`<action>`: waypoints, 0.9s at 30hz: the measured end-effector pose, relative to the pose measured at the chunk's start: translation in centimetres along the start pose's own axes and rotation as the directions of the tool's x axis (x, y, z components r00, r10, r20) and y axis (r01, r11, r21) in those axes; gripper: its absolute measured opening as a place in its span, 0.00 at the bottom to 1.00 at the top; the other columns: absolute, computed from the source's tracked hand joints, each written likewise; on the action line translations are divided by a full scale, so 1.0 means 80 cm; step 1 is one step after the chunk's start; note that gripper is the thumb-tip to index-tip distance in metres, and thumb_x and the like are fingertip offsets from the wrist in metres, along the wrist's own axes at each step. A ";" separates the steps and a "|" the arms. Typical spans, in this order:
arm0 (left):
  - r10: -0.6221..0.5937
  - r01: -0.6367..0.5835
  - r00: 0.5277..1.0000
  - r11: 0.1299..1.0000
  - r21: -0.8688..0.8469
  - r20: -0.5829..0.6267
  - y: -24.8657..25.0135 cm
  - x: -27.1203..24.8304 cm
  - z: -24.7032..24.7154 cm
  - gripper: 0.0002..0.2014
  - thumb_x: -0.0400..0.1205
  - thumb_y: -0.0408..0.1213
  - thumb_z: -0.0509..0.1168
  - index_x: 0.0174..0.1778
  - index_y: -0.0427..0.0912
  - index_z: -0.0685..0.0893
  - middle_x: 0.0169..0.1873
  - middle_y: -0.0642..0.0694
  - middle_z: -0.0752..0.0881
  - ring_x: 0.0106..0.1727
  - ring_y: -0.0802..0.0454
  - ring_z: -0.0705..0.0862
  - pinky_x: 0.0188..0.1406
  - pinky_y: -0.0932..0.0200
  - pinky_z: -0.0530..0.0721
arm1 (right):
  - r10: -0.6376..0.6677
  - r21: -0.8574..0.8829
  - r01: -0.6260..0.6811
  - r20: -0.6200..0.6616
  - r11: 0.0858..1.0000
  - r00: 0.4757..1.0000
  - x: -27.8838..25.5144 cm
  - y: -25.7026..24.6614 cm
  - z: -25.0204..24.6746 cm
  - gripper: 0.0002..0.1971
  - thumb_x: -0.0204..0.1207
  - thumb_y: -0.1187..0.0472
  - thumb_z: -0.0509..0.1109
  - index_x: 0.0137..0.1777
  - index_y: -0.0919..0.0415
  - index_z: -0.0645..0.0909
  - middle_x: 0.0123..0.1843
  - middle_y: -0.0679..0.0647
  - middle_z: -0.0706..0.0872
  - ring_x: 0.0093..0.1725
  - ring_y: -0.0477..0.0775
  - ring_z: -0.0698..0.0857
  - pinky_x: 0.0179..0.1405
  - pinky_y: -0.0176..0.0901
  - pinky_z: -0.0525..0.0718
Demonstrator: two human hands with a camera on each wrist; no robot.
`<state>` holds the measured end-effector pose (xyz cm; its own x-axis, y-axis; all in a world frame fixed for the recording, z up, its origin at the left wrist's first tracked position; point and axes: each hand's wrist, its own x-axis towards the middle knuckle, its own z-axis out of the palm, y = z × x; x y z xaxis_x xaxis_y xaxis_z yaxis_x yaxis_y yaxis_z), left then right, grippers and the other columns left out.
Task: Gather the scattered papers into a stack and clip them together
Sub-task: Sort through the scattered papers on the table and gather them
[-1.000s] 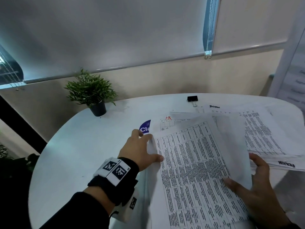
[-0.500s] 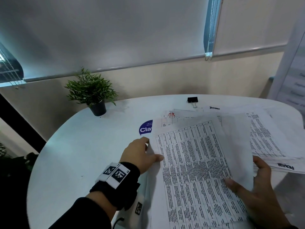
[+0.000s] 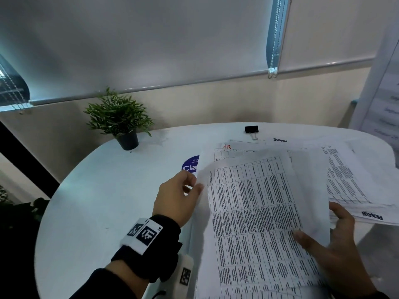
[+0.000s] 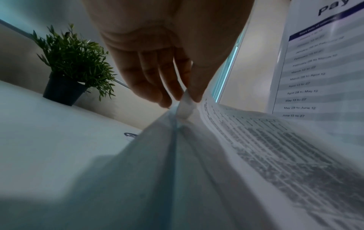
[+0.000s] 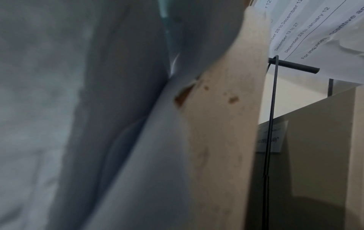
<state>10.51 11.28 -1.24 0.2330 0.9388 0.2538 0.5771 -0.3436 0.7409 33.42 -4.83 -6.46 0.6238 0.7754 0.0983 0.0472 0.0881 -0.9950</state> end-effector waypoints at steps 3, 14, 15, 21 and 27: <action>0.097 -0.062 0.986 0.969 -0.238 0.139 0.013 -0.016 0.001 0.09 0.79 0.46 0.66 0.39 0.47 0.75 0.39 0.50 0.88 0.43 0.51 0.86 0.45 0.51 0.84 | -0.035 0.066 0.035 0.005 0.997 0.999 -0.002 -0.001 0.001 0.42 0.63 0.87 0.69 0.54 0.36 0.61 0.52 0.49 0.77 0.39 0.43 0.88 0.30 0.23 0.83; 0.359 -0.140 0.869 0.839 -0.526 0.341 0.063 -0.041 -0.010 0.05 0.79 0.41 0.67 0.48 0.50 0.78 0.36 0.65 0.85 0.39 0.69 0.82 0.41 0.76 0.76 | 0.041 0.090 -0.048 0.076 0.995 0.996 -0.003 -0.004 -0.008 0.40 0.65 0.80 0.74 0.74 0.57 0.64 0.64 0.42 0.79 0.51 0.25 0.82 0.43 0.16 0.78; 0.312 -0.129 0.897 0.863 -0.489 0.313 0.058 -0.033 -0.007 0.13 0.77 0.48 0.71 0.53 0.52 0.79 0.43 0.64 0.87 0.46 0.69 0.83 0.46 0.75 0.78 | 0.067 0.124 -0.080 0.102 0.989 0.992 -0.002 -0.003 -0.009 0.36 0.66 0.83 0.71 0.72 0.58 0.68 0.60 0.46 0.85 0.49 0.33 0.86 0.40 0.22 0.82; 0.138 -0.157 0.932 0.987 0.028 0.335 0.037 -0.001 -0.005 0.57 0.53 0.67 0.76 0.79 0.54 0.62 0.79 0.59 0.51 0.81 0.54 0.51 0.82 0.47 0.57 | 0.104 0.243 -0.149 0.190 0.959 0.976 -0.006 -0.016 -0.010 0.28 0.67 0.91 0.59 0.58 0.62 0.78 0.44 0.52 0.93 0.42 0.51 0.91 0.33 0.35 0.87; -0.005 0.073 0.969 0.961 -0.267 0.247 0.035 -0.014 -0.009 0.56 0.53 0.48 0.82 0.71 0.65 0.53 0.72 0.57 0.62 0.74 0.55 0.69 0.76 0.53 0.68 | 0.154 0.337 -0.212 0.192 0.917 0.969 -0.006 -0.017 -0.013 0.26 0.67 0.89 0.60 0.59 0.66 0.79 0.48 0.64 0.91 0.44 0.61 0.91 0.35 0.46 0.90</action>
<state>11.34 9.28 0.99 0.4159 0.9051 0.0885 0.3628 -0.2544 0.8965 33.86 -5.93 -5.16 0.4622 0.8851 -0.0544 -0.3523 0.1270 -0.9272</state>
